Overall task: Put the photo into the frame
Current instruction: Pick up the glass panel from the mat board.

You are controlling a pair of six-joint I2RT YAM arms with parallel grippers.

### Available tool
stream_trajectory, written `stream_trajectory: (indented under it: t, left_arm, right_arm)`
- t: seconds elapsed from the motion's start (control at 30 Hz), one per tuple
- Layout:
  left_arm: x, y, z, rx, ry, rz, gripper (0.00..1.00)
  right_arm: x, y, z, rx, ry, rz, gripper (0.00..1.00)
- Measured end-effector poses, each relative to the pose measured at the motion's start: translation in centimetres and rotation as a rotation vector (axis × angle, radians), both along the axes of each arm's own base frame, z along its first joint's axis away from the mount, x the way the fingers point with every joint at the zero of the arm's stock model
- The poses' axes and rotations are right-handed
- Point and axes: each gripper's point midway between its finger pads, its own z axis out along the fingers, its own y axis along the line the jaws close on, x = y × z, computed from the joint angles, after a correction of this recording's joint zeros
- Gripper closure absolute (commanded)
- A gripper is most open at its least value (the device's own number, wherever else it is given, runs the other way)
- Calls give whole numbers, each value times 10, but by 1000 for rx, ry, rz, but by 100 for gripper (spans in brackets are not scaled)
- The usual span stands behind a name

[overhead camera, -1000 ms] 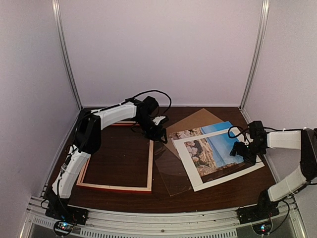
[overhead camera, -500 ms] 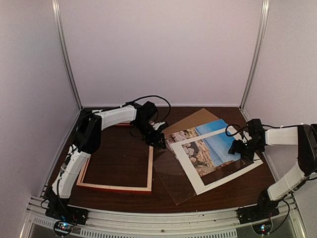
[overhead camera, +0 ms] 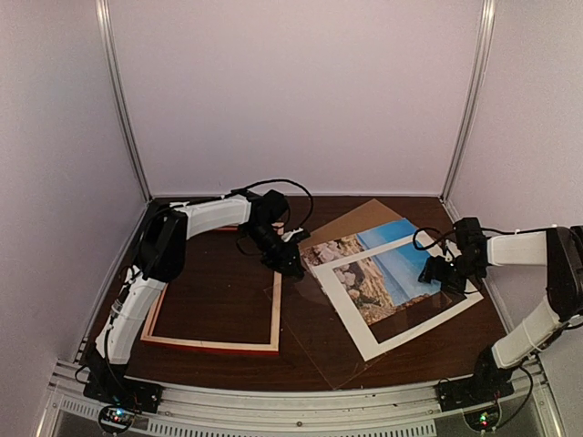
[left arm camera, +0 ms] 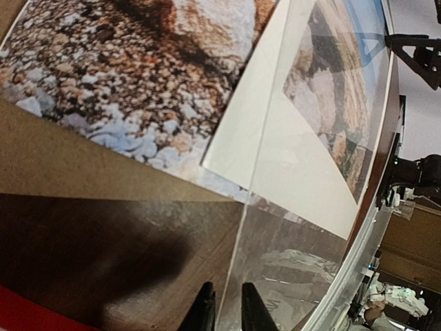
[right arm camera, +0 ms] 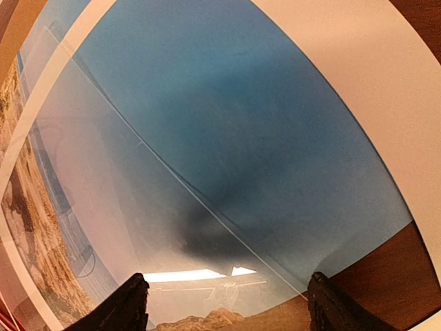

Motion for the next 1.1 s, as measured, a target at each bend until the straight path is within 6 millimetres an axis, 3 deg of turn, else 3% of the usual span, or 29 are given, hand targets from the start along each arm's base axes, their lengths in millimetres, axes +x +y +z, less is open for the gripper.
stream_trajectory:
  t: [0.17, 0.4, 0.5, 0.67, 0.83, 0.93, 1.1]
  left_arm:
    - [-4, -2, 2, -21, 31, -1, 100]
    - [-19, 3, 1, -37, 84, 5, 100]
    - [-23, 5, 11, -51, 71, 13, 100]
    - [-29, 12, 47, -106, 15, 41, 100]
    - [-36, 25, 81, -165, -48, 87, 100]
    - [-41, 34, 88, -180, -82, 112, 100]
    - [-55, 53, 81, -151, -119, 153, 100]
  right_arm:
    - [-1, 0, 1, -1, 5, 4, 18]
    - [-7, 0, 8, -3, 21, 7, 15]
    - [-5, 0, 19, -4, 4, 8, 14]
    - [1, 0, 37, -3, -38, 11, 12]
    - [-2, 4, 43, 7, -48, 21, 10]
    - [-3, 8, 43, 19, -46, 35, 10]
    - [-4, 24, 44, 56, -48, 76, 10]
